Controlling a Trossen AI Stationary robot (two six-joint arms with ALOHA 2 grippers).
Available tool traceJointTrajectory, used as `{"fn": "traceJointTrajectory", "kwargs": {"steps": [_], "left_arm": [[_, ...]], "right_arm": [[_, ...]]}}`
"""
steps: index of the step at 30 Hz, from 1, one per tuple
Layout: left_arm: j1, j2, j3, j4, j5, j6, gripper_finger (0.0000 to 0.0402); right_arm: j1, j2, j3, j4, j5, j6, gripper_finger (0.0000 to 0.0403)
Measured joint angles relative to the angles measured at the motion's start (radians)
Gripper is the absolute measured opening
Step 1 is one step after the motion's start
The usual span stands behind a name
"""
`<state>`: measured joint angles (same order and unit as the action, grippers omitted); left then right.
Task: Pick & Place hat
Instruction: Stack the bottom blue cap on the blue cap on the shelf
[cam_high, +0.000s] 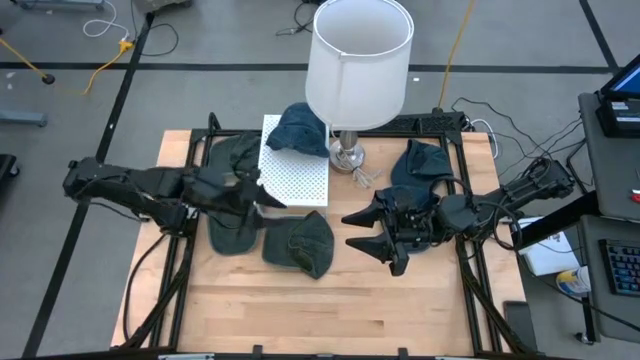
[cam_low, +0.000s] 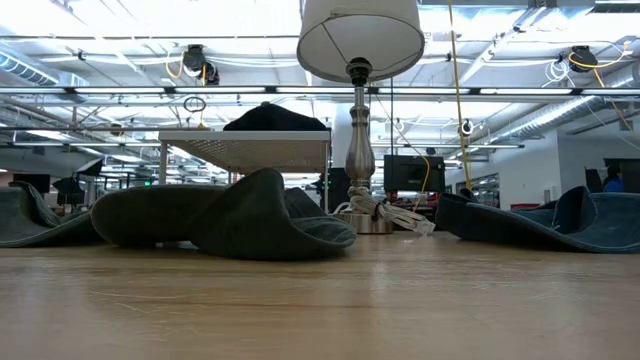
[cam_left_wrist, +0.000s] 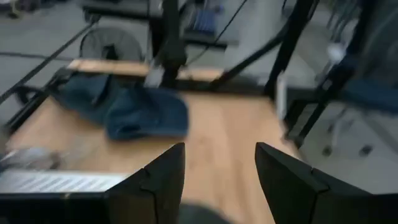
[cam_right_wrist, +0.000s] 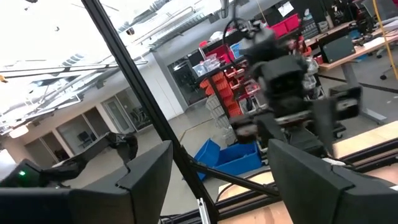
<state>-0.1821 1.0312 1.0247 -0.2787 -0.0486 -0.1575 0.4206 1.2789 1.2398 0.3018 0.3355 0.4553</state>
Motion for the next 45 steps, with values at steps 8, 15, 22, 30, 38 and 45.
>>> {"fn": "traceJointTrajectory", "kwargs": {"steps": [8, 15, 22, 30, 38, 45], "left_arm": [[-0.226, 0.029, 0.000, 0.195, -0.276, -0.117, 0.0200], [-0.379, 0.068, 0.000, 0.374, -0.516, -0.141, 0.0200], [-0.437, 0.114, 0.000, 0.442, -0.607, -0.247, 0.0200], [-0.436, 0.141, 0.000, 0.448, -0.607, -0.360, 0.0200], [-0.437, 0.141, 0.000, 0.444, -0.606, -0.372, 0.0200], [-0.436, 0.141, 0.000, 0.427, -0.580, -0.365, 0.0200]], "right_arm": [[0.000, 0.000, 0.000, -0.026, -0.074, 0.003, 0.0256], [0.004, 0.000, 0.000, -0.046, -0.106, 0.004, 0.0256], [0.008, -0.004, 0.000, -0.126, -0.071, 0.175, 0.0256], [0.000, -0.010, 0.001, -0.424, 0.000, 0.543, 0.0256], [-0.027, -0.004, 0.057, -0.920, -0.106, 0.884, 0.0256], [-0.061, -0.003, 0.068, -1.129, -0.106, 1.012, 0.0256]]}}
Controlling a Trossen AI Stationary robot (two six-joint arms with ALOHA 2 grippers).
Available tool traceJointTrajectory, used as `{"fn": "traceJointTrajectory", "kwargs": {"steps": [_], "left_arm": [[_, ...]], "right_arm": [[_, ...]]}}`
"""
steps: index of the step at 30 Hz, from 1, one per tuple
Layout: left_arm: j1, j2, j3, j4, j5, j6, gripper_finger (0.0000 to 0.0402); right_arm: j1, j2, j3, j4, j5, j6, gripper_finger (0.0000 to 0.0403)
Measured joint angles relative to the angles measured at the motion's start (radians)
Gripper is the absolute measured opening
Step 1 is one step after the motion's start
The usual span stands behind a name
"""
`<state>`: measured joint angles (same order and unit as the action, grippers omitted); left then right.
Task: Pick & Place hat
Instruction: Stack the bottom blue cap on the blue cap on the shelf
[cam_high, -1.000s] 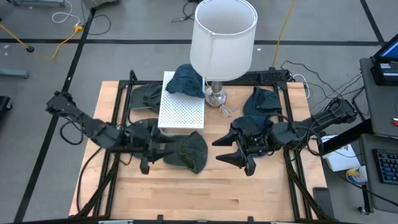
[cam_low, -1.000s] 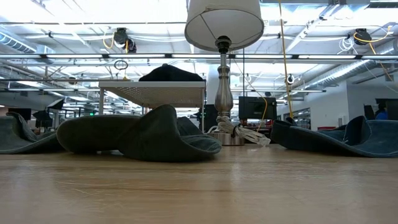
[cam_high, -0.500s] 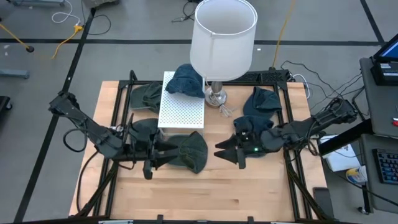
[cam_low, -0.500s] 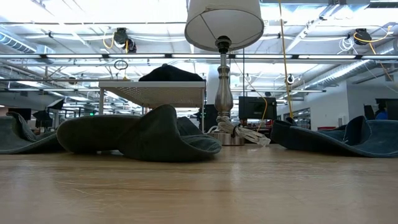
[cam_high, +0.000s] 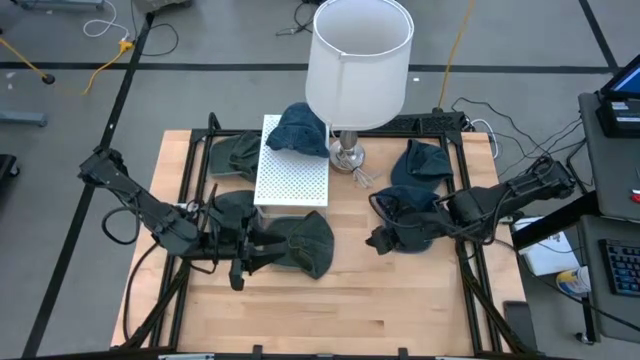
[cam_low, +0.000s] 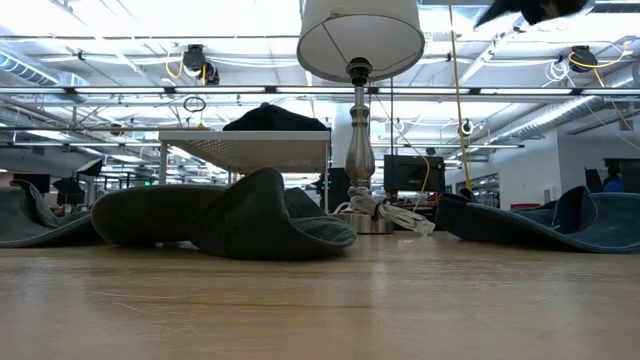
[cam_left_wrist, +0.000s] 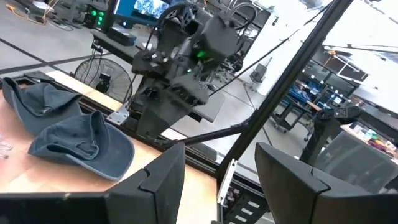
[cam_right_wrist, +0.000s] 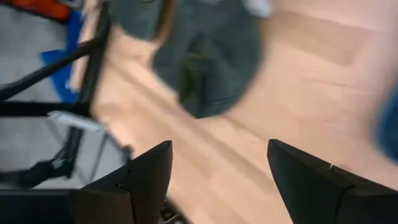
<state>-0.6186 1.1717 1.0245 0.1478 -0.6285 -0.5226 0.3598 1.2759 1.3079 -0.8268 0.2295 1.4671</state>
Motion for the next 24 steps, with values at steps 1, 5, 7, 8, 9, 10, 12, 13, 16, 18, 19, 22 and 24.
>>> {"fn": "traceJointTrajectory", "kwargs": {"steps": [1, 5, 7, 8, 9, 10, 12, 13, 16, 18, 19, 22, 24], "left_arm": [[0.000, 0.000, 0.000, 0.000, 0.000, 0.008, 0.0200], [0.003, 0.000, 0.000, -0.001, -0.001, 0.051, 0.0200], [0.004, 0.000, 0.000, -0.001, -0.001, 0.064, 0.0200], [0.005, 0.000, 0.000, -0.001, -0.001, 0.067, 0.0200], [0.008, 0.000, 0.000, -0.001, -0.001, 0.067, 0.0200], [0.011, 0.000, 0.000, -0.001, -0.001, 0.065, 0.0200], [0.017, 0.000, 0.000, 0.000, -0.001, 0.064, 0.0200], [0.018, 0.000, 0.000, 0.000, -0.001, 0.065, 0.0200], [0.018, 0.000, 0.000, 0.002, 0.000, 0.068, 0.0200], [0.018, 0.000, 0.000, 0.001, 0.001, 0.067, 0.0200], [0.018, 0.000, 0.000, 0.001, 0.001, 0.067, 0.0200], [0.018, 0.000, 0.000, -0.001, 0.001, 0.071, 0.0200], [0.018, 0.000, 0.000, -0.003, 0.001, 0.073, 0.0200]], "right_arm": [[-0.008, 0.000, 0.000, -0.019, 0.000, 0.010, 0.0256], [-0.046, 0.018, 0.000, -0.101, 0.004, 0.025, 0.0256], [-0.063, 0.037, 0.000, -0.131, 0.009, 0.035, 0.0256], [-0.071, 0.050, 0.000, -0.137, 0.010, 0.036, 0.0256], [-0.077, 0.065, 0.000, -0.145, 0.010, 0.036, 0.0256], [-0.082, 0.080, 0.000, -0.156, 0.010, 0.036, 0.0256], [-0.091, 0.116, 0.000, -0.169, 0.006, 0.036, 0.0256], [-0.092, 0.134, 0.000, -0.178, 0.005, 0.036, 0.0256], [-0.092, 0.191, 0.000, -0.222, 0.005, 0.050, 0.0256], [-0.092, 0.230, -0.001, -0.253, 0.007, 0.064, 0.0256], [-0.092, 0.247, -0.001, -0.271, 0.010, 0.065, 0.0256], [-0.087, 0.291, -0.001, -0.334, 0.035, 0.083, 0.0256], [-0.087, 0.314, -0.001, -0.365, 0.053, 0.100, 0.0256]]}}
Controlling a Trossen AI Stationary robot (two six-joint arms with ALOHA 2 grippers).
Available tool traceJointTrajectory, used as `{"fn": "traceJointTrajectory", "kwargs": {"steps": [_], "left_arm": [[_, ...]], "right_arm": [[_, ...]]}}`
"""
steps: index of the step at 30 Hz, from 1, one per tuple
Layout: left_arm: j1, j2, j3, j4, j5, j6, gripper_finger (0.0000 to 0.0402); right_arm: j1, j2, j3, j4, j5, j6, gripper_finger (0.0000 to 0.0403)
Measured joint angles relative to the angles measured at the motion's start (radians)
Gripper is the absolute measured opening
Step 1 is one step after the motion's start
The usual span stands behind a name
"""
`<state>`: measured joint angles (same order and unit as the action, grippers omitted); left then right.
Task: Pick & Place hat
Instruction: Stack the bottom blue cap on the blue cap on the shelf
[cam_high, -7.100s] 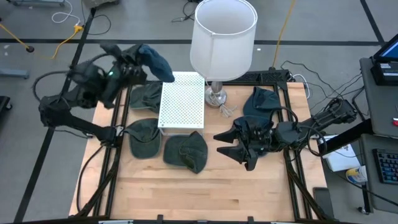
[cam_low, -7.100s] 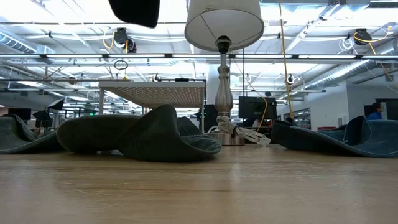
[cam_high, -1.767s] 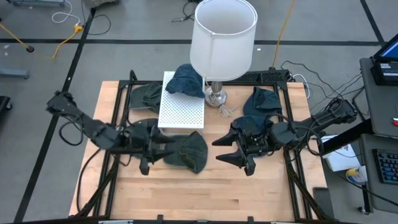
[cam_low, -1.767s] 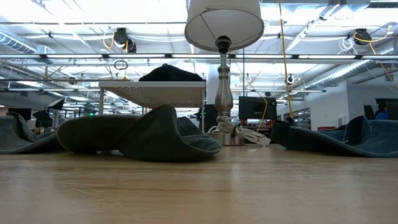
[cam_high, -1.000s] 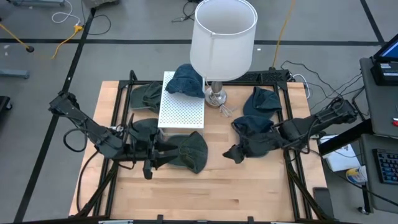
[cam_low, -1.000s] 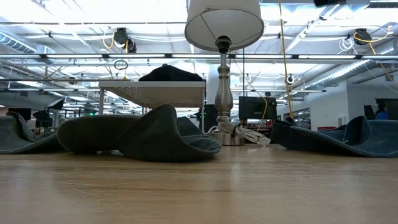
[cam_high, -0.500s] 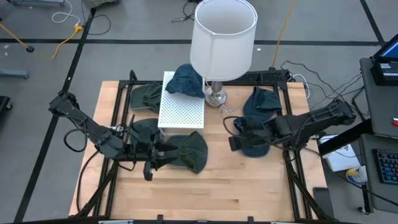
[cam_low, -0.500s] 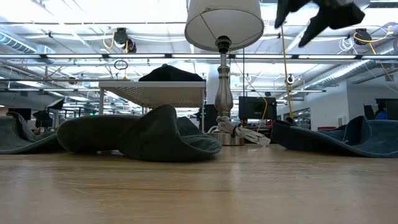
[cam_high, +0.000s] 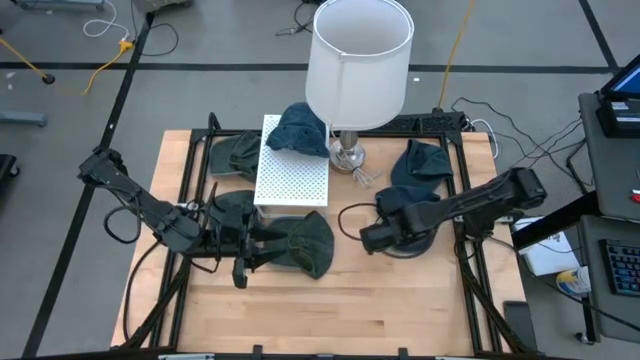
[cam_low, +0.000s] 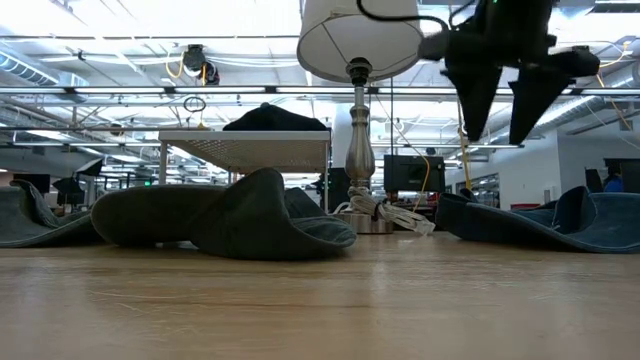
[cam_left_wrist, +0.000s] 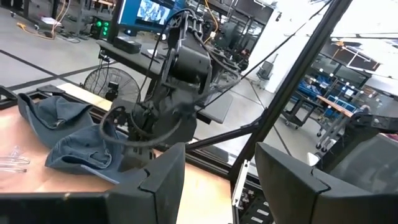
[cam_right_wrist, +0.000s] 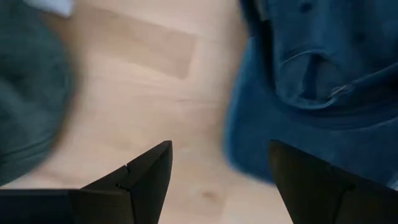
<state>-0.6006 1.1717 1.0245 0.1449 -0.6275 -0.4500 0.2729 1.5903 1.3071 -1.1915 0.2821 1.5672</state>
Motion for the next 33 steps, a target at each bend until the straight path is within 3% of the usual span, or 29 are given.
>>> {"fn": "traceJointTrajectory", "kwargs": {"steps": [10, 16, 24, 33], "left_arm": [[-0.002, 0.000, 0.000, -0.047, 0.002, -0.013, 0.0200], [-0.003, 0.000, 0.000, -0.054, 0.072, -0.024, 0.0200], [-0.003, 0.000, 0.000, -0.060, 0.084, -0.027, 0.0200], [-0.003, 0.000, 0.000, -0.067, 0.088, -0.027, 0.0200]], "right_arm": [[0.003, 0.109, -0.003, -0.035, 0.031, 0.043, 0.0256], [0.004, 0.171, -0.031, -0.019, 0.025, 0.067, 0.0256], [0.004, 0.191, -0.123, 0.096, 0.002, 0.072, 0.0256], [0.004, 0.191, -0.171, 0.103, 0.000, 0.075, 0.0243]]}}
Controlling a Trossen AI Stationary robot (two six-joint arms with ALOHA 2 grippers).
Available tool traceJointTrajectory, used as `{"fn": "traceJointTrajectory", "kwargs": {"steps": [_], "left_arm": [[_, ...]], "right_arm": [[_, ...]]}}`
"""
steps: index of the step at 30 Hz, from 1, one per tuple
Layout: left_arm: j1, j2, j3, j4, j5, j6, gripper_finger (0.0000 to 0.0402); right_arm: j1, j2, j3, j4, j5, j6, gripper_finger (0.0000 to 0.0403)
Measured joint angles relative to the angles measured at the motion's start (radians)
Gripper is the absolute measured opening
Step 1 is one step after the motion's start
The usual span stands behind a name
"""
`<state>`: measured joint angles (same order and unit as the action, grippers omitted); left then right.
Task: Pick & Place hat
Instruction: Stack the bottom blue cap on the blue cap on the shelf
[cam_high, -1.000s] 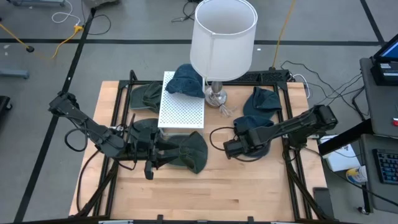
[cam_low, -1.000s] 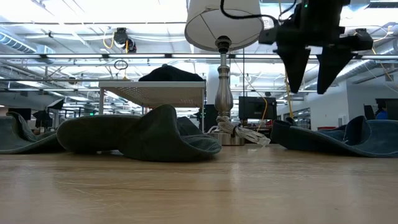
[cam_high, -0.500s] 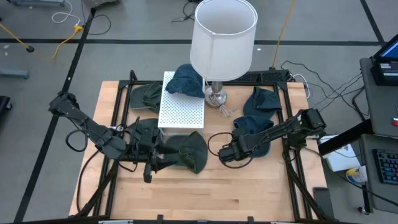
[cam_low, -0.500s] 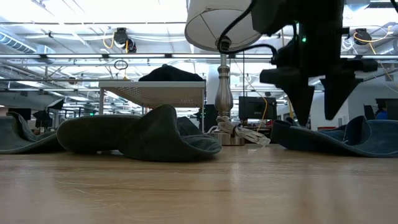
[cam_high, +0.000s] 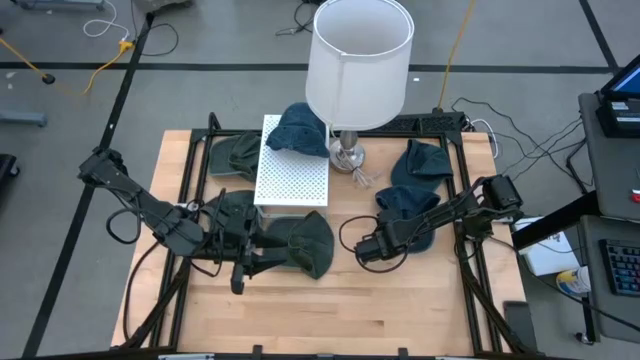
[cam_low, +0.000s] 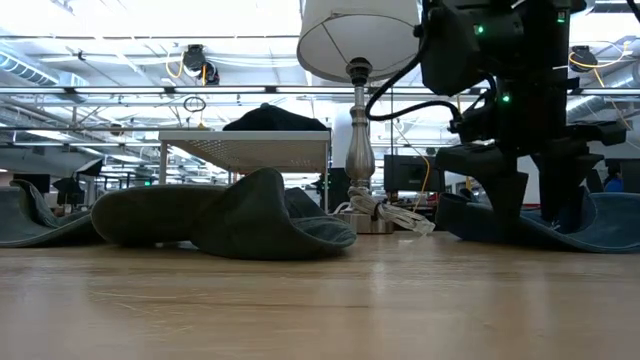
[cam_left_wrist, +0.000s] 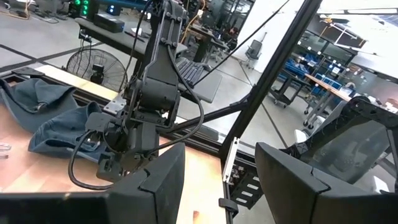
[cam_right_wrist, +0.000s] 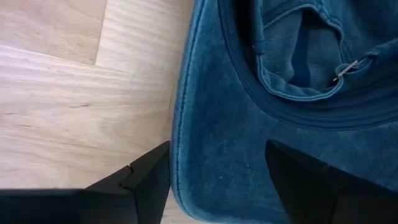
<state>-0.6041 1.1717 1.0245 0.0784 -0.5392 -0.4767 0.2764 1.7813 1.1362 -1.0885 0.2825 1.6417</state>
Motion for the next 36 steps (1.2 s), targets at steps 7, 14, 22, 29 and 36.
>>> {"fn": "traceJointTrajectory", "kwargs": {"steps": [7, 14, 22, 29, 36], "left_arm": [[-0.002, 0.000, 0.000, -0.001, 0.000, 0.000, 0.0200], [-0.002, 0.000, 0.000, -0.010, 0.011, 0.000, 0.0200], [-0.002, 0.000, 0.000, -0.031, 0.048, 0.000, 0.0200], [-0.002, 0.000, 0.000, -0.039, 0.050, 0.000, 0.0200], [-0.002, 0.000, 0.000, -0.039, 0.049, 0.000, 0.0200]], "right_arm": [[0.000, 0.000, 0.000, 0.001, -0.002, -0.001, 0.0184], [0.000, 0.000, 0.000, -0.001, -0.003, 0.001, 0.0095], [0.028, -0.002, 0.001, -0.018, 0.006, -0.005, 0.0009], [0.066, -0.011, 0.001, -0.047, -0.024, 0.001, 0.0006], [0.122, -0.108, 0.031, -0.103, -0.078, 0.053, 0.0006]]}}
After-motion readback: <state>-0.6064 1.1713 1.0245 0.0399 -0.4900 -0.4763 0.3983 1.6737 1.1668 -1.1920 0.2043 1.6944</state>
